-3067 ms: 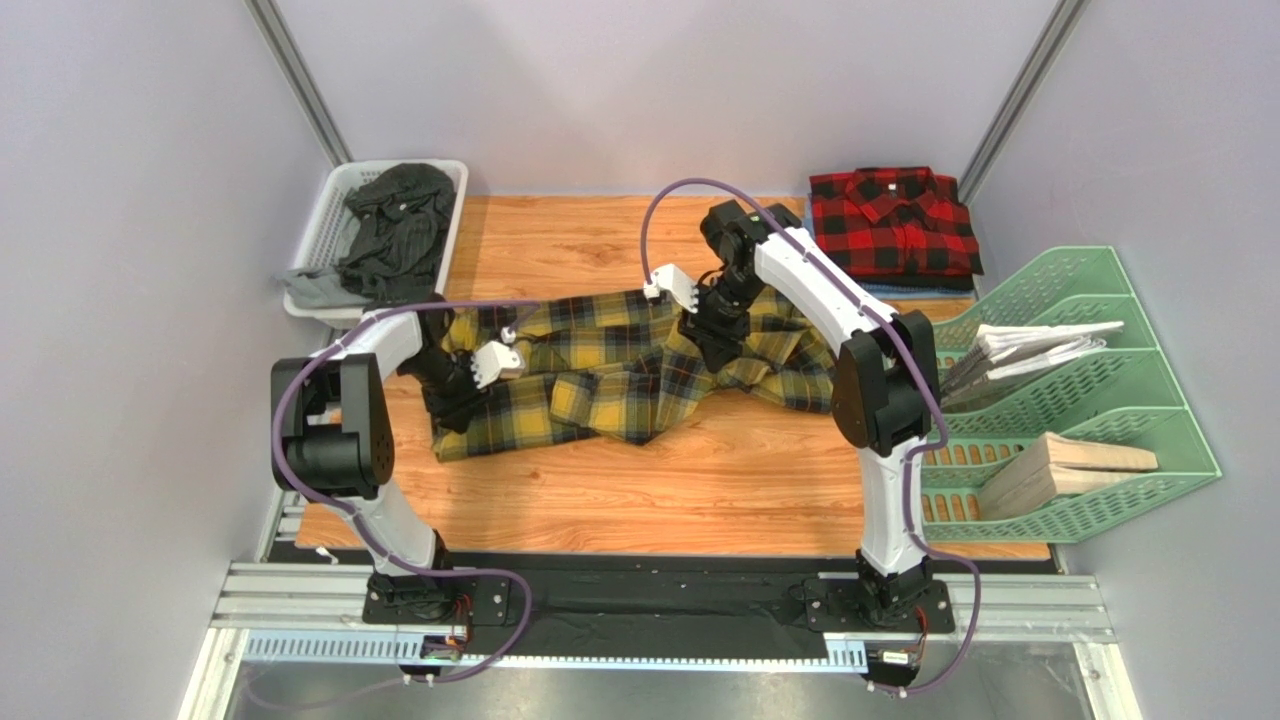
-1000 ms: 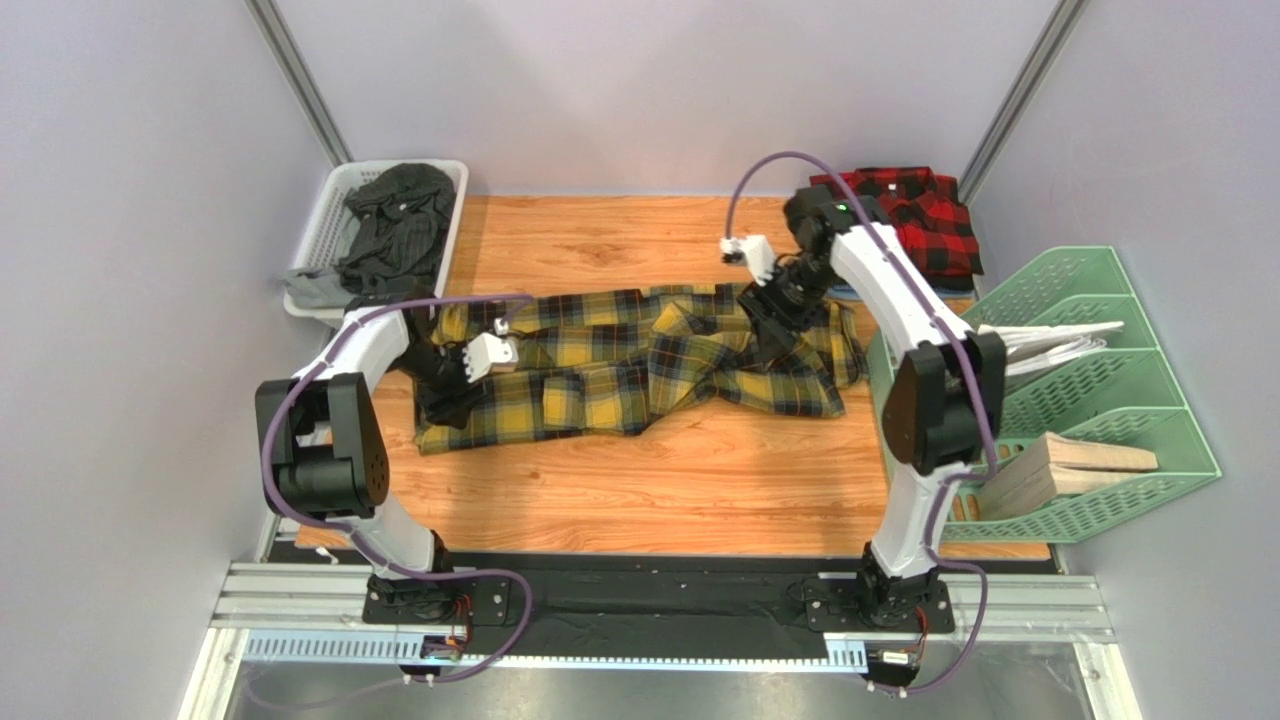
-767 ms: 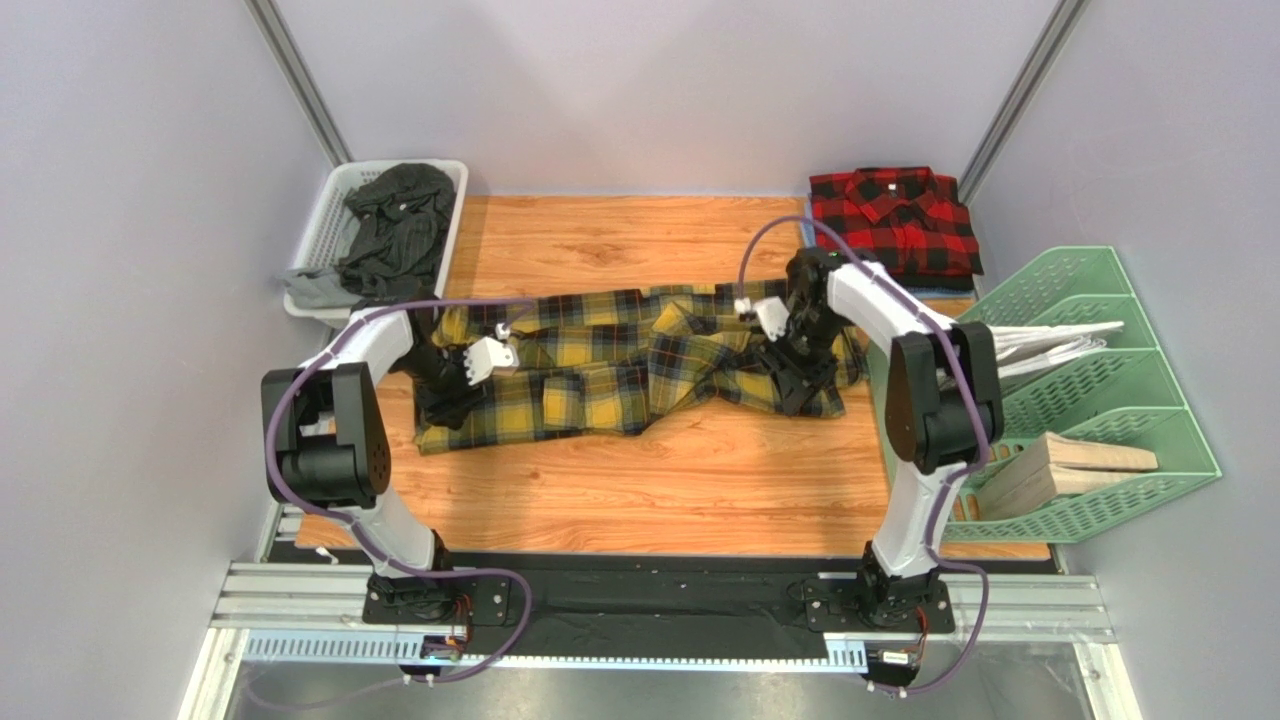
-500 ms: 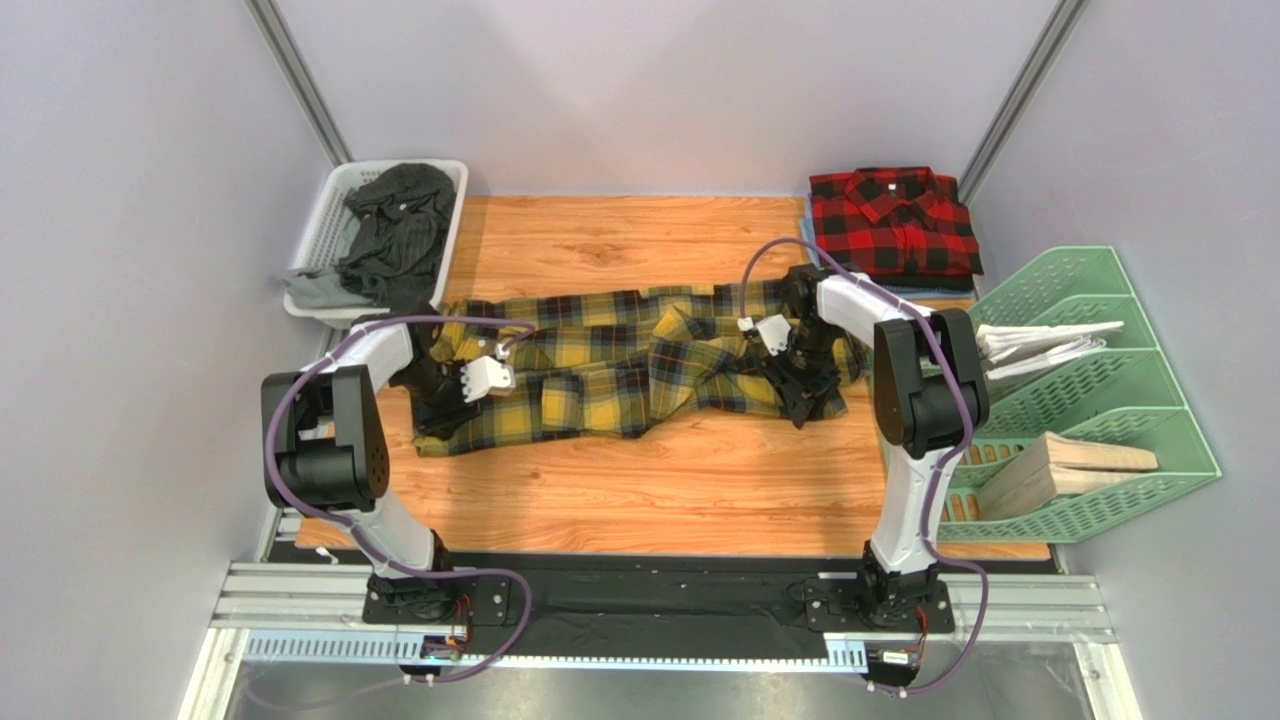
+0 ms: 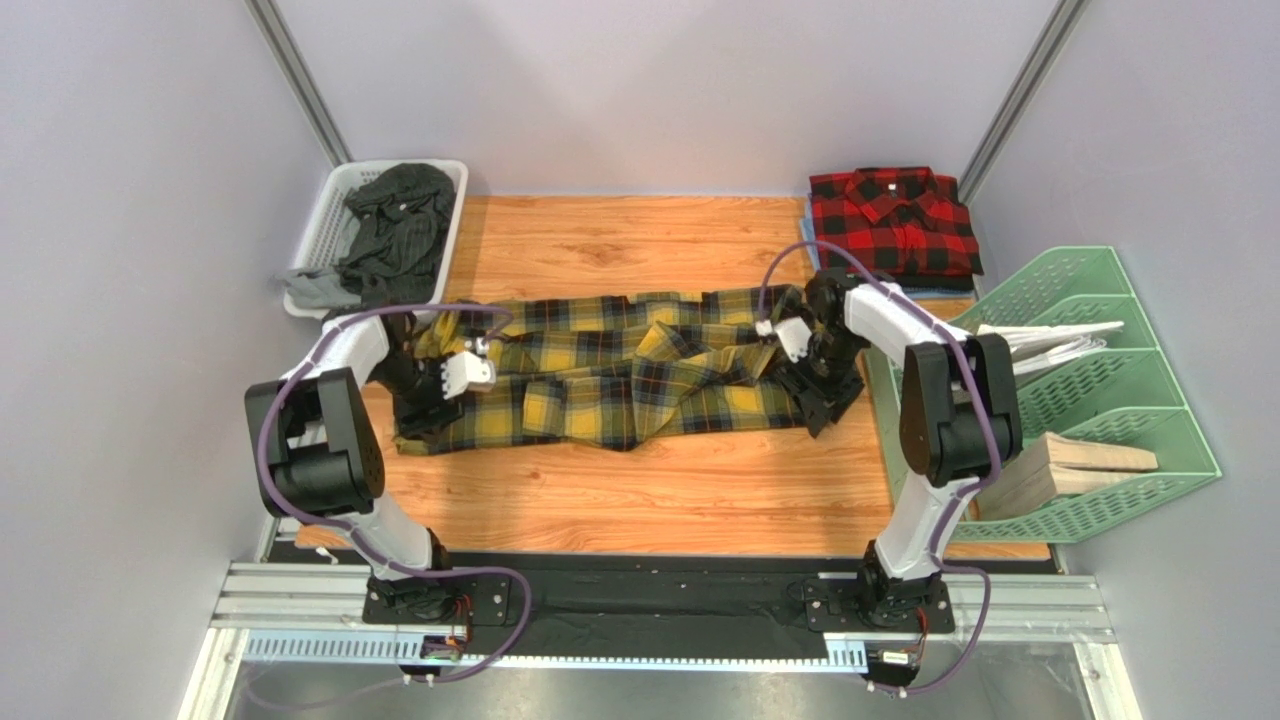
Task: Fold and stack the long sleeve shirts
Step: Fold the shirt
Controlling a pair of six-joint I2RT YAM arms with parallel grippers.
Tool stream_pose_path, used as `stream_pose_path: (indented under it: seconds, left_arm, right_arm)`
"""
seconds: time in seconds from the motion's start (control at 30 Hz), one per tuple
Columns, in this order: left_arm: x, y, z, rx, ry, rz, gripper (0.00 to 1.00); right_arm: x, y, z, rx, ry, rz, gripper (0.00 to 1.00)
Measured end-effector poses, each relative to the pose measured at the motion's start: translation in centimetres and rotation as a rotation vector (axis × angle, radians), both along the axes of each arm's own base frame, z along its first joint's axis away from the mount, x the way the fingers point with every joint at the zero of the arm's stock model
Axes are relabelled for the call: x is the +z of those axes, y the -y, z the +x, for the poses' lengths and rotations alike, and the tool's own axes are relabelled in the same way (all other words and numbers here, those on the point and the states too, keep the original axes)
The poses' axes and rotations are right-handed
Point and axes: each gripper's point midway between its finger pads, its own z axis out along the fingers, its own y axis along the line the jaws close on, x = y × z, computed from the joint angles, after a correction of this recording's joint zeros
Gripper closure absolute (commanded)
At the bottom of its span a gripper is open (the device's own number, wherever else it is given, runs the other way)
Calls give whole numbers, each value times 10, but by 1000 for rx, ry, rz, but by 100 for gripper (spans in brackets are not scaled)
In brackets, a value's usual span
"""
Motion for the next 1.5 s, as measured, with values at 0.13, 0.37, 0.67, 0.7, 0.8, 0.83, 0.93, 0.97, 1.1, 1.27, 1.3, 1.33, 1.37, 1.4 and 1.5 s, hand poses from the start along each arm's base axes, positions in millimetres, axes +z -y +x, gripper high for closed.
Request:
stream_pose_path:
  seconds: [0.13, 0.37, 0.67, 0.7, 0.8, 0.83, 0.93, 0.97, 1.1, 1.27, 1.3, 1.33, 1.37, 1.4, 1.5]
  left_arm:
    - [47, 27, 15, 17, 85, -150, 2]
    - [160, 70, 52, 254, 420, -419, 1]
    - [272, 56, 67, 769, 783, -625, 3]
    - [274, 54, 68, 805, 778, -637, 3]
    - [267, 46, 69, 924, 727, -658, 3]
    - [264, 45, 67, 948, 713, -662, 3]
    - [260, 46, 59, 976, 692, -671, 3]
    - [260, 48, 54, 978, 689, -672, 3]
    - [264, 51, 44, 971, 697, -675, 3]
    - [258, 52, 40, 975, 667, -665, 3]
    - [256, 52, 40, 974, 661, -661, 4]
    - [255, 52, 40, 973, 655, -659, 4]
    - [253, 53, 40, 968, 648, -657, 5]
    - [252, 53, 40, 963, 641, -655, 5]
    - [246, 57, 42, 935, 602, -655, 5]
  right_arm:
    - [44, -43, 28, 51, 167, 160, 37]
    - [92, -174, 46, 442, 440, 336, 24]
    - [83, -337, 36, 653, 460, 492, 23]
    - [81, -348, 37, 642, 464, 505, 23]
    - [71, -379, 33, 612, 481, 527, 22]
    - [66, -386, 32, 604, 483, 527, 21]
    - [52, -407, 31, 581, 488, 529, 20]
    - [47, -415, 30, 572, 488, 533, 20]
    - [31, -425, 30, 554, 477, 535, 21]
    - [15, -423, 32, 548, 462, 513, 65]
    - [14, -422, 32, 545, 460, 510, 74]
    - [13, -421, 32, 546, 459, 506, 90]
    - [12, -421, 32, 548, 460, 505, 96]
    - [12, -421, 33, 548, 461, 504, 100]
    - [12, -419, 35, 550, 462, 501, 100]
